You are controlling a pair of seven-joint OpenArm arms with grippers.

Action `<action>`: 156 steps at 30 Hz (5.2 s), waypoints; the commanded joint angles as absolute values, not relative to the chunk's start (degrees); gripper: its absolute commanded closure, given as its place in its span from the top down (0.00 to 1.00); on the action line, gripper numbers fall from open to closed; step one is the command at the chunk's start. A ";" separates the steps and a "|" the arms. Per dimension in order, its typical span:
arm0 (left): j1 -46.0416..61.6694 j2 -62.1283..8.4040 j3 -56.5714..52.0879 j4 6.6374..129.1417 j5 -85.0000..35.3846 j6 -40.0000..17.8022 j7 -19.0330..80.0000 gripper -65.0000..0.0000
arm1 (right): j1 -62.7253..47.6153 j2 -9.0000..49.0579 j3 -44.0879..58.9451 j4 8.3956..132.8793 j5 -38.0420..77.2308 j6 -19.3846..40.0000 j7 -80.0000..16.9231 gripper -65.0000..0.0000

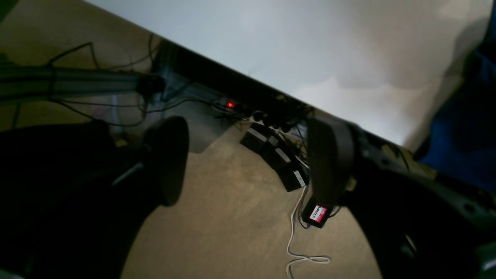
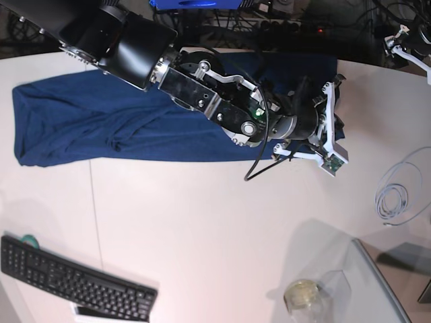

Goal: Layout the t-shirt on the table in an organized manner, then fold the t-shirt properly
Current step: 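Move the right gripper back to the collar end and grasp the strip, then grasp the hem end of the strip with the left gripper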

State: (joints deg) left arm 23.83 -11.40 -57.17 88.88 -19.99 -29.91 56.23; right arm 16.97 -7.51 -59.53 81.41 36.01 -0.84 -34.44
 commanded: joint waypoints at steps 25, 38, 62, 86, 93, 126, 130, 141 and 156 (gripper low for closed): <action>24.13 -6.20 -52.53 102.20 -20.88 -29.93 55.60 0.69 | 4.53 6.73 -38.90 101.32 36.62 -0.66 -27.91 0.72; 15.52 -3.82 -42.77 91.56 -20.18 -38.99 55.52 0.69 | -17.54 15.96 -17.01 111.52 36.62 -0.40 -27.82 0.80; 18.95 -6.46 -42.77 87.87 -20.88 -40.00 42.77 0.71 | -19.47 16.04 -15.34 111.43 36.62 -0.31 -27.82 0.80; 18.15 -6.29 -42.77 90.68 -20.79 -40.00 43.12 0.00 | -19.47 15.69 -15.43 109.76 36.62 -0.31 -27.82 0.80; 17.89 -6.11 -42.33 90.68 -20.79 -40.00 43.12 0.81 | -19.47 15.60 -15.43 109.76 36.62 -0.31 -27.82 0.80; 15.16 -5.76 -36.09 78.81 -20.79 -40.00 42.68 0.88 | -19.38 15.08 -15.52 109.76 36.62 -0.31 -27.82 0.79; 13.67 -5.14 -36.00 75.91 -20.62 -40.00 42.68 0.88 | -19.38 14.81 -15.52 109.76 36.62 -0.31 -27.82 0.79; 12.35 -5.14 -32.66 70.73 -20.26 -40.00 42.59 0.73 | -19.38 14.81 -15.52 109.85 36.62 -0.22 -27.82 0.79; 7.25 -11.65 -41.89 71.34 -20.26 -40.00 42.59 0.00 | -20.26 15.16 -14.99 110.02 36.62 -0.22 -27.74 0.79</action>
State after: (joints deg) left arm 7.81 -11.00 -41.85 70.22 -19.31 -39.42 43.51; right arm -20.38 14.90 -15.22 108.95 36.01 -0.89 -28.86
